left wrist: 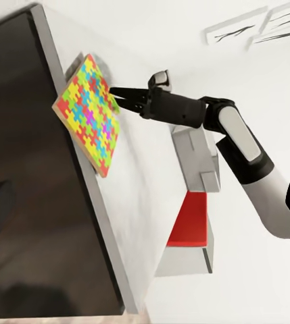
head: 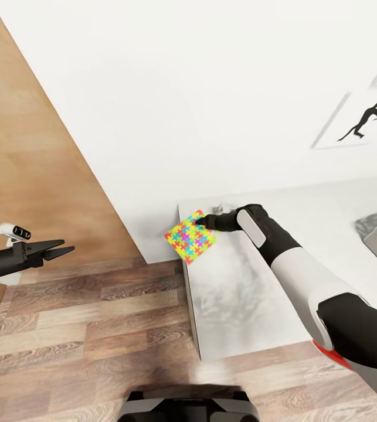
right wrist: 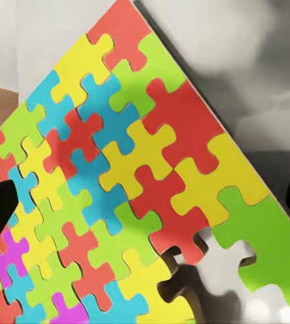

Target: Put all the toys in the child's room - the three board games (two on the bed and one on the table), the two jigsaw puzzles on the table, and the tennis ball on the table - inside the toy box on the table in the child's room.

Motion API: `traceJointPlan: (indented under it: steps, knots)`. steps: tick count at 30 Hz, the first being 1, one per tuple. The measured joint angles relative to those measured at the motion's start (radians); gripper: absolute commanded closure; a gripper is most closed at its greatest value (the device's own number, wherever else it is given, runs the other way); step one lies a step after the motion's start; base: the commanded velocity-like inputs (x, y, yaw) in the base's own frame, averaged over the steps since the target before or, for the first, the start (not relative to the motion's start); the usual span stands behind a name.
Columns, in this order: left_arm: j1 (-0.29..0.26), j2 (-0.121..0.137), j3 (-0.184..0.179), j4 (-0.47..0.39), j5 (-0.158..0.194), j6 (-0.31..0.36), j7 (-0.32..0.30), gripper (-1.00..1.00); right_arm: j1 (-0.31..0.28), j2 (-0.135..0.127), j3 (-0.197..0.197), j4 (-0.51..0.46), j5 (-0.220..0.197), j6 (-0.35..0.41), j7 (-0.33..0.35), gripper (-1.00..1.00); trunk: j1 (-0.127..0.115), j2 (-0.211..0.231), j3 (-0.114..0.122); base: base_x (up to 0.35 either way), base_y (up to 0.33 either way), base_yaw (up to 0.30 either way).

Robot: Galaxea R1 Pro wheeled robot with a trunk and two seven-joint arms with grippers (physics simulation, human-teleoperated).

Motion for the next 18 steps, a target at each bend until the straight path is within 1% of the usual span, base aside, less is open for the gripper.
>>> traceJointPlan:
  steps: [9, 18]
  knots:
    - [0.0, 0.0, 0.0, 0.0, 0.0, 0.0, 0.0, -1.0, -0.001, 0.0, -0.001, 0.031, 0.002, -0.001, -0.001, -1.0, 0.0, 0.0, 0.013, 0.0, 0.0, 0.0]
    - [0.0, 0.0, 0.0, 0.0, 0.0, 0.0, 0.0, -1.0, -0.001, 0.001, -0.002, 0.037, 0.005, -0.001, -0.001, -1.0, 0.0, 0.0, 0.016, 0.0, 0.0, 0.0]
